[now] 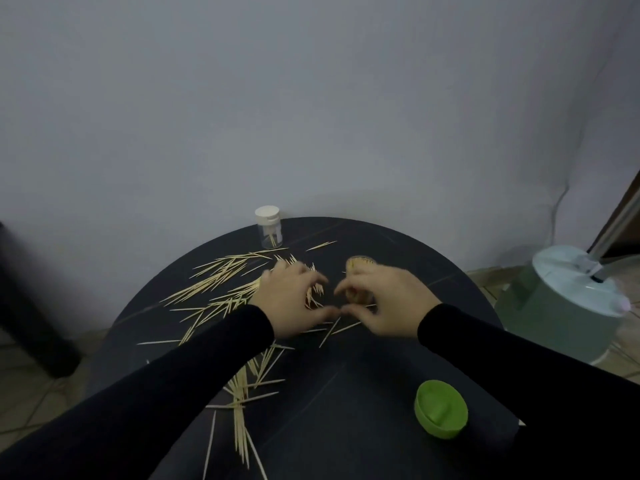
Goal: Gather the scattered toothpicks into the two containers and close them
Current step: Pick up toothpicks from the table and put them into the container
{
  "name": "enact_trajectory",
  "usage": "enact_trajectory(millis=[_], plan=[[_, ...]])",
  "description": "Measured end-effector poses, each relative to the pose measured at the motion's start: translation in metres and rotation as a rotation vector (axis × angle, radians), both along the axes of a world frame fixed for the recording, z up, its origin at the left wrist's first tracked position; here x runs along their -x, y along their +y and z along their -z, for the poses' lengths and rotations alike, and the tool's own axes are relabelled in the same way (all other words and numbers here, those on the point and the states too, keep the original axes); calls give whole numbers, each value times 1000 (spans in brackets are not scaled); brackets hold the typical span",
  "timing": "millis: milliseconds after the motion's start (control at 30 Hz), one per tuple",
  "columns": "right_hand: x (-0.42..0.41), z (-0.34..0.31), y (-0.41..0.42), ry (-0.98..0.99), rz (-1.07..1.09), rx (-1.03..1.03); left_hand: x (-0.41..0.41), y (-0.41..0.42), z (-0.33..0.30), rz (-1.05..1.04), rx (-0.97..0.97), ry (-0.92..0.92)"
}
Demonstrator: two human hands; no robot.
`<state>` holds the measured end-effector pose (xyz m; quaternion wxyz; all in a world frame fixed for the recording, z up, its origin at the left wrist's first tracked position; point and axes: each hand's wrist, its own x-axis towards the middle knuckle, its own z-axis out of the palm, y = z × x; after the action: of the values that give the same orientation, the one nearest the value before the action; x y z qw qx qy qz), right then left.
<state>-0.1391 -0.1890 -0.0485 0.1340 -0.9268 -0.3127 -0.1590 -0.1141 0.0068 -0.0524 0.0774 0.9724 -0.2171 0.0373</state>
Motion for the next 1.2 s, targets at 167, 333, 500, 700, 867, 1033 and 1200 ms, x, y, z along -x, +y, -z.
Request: enact_trajectory(millis=[167,333,500,700,867,1033,1200], plan=[[0,11,16,268,113,293,21,-1,22,45,-113,49],[-2,15,21,340,240,343,27,8,28,82,-118,-68],[-4,16,24,372,247,334,27,29,25,91,-139,-103],[-2,20,32,281,267,239,25,43,25,94,-213,-149],[-5,22,46,250,214,219,21,47,21,24,-231,-95],[-6,21,57,220,116,326,18,48,24,65,-225,-119],[-7,11,61,228,121,363,13,52,27,90,-179,-110]])
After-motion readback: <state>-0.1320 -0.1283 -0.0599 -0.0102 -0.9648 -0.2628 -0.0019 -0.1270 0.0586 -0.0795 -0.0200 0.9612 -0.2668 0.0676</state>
